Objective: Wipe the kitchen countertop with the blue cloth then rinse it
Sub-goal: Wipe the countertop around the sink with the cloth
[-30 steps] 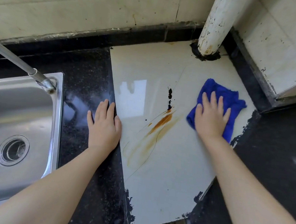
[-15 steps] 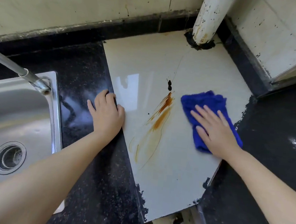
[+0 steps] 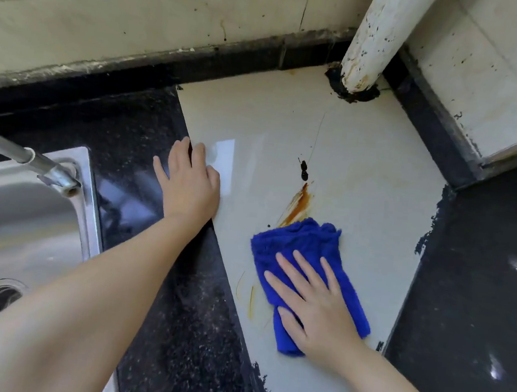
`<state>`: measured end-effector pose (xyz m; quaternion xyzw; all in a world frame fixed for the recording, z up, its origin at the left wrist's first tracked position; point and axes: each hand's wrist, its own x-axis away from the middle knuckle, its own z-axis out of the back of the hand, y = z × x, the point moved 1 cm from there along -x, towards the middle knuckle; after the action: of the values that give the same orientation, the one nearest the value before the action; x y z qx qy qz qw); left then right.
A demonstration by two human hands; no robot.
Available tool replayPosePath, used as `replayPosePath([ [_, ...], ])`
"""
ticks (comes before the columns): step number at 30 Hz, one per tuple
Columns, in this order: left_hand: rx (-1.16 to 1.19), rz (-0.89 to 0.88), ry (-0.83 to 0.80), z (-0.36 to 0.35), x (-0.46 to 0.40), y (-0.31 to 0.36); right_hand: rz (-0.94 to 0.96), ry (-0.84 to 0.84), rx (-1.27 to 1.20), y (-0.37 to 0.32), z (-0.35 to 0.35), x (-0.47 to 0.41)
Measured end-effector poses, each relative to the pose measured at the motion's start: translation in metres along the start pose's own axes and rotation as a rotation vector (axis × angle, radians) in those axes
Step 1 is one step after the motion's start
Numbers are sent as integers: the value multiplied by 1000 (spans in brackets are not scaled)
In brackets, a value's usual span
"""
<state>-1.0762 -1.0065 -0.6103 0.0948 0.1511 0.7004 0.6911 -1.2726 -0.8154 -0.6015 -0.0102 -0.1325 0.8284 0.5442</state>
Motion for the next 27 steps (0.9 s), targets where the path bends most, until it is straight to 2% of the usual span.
replayPosePath([
  [2, -1, -1, 5, -1, -1, -1, 170, -57, -18, 30, 12, -30],
  [4, -12, 6, 13, -2, -1, -1, 169, -62, 1, 68, 24, -76],
  [7, -29, 9, 17, -4, -2, -1, -122, 56, -61, 127, 49, -140],
  [10, -28, 10, 3, -4, -2, -1, -466, 175, -133, 168, 61, -152],
  [12, -28, 11, -1, -4, -2, -2, -656, 237, -123, 166, 58, -132],
  [14, -31, 13, -4, -4, -2, -2, -764, 271, -118, 141, 45, -100],
  [16, -33, 11, -6, -3, -2, -2, -728, 248, -97, 100, 30, -64],
  [18, -31, 8, -5, -3, -2, -1, -598, 203, -79, 54, 19, -33],
  [21, -19, 17, -13, -3, -3, 0, -278, 82, -12, 11, 7, -5],
  [23, -14, 17, -8, -2, -3, 0, -79, 41, 16, 26, 13, -11],
  [25, -13, 12, -3, -2, -3, 1, -99, 48, 57, 67, 22, -35],
  [27, -7, 14, 1, -2, -3, 1, -350, 108, 55, 121, 36, -64],
])
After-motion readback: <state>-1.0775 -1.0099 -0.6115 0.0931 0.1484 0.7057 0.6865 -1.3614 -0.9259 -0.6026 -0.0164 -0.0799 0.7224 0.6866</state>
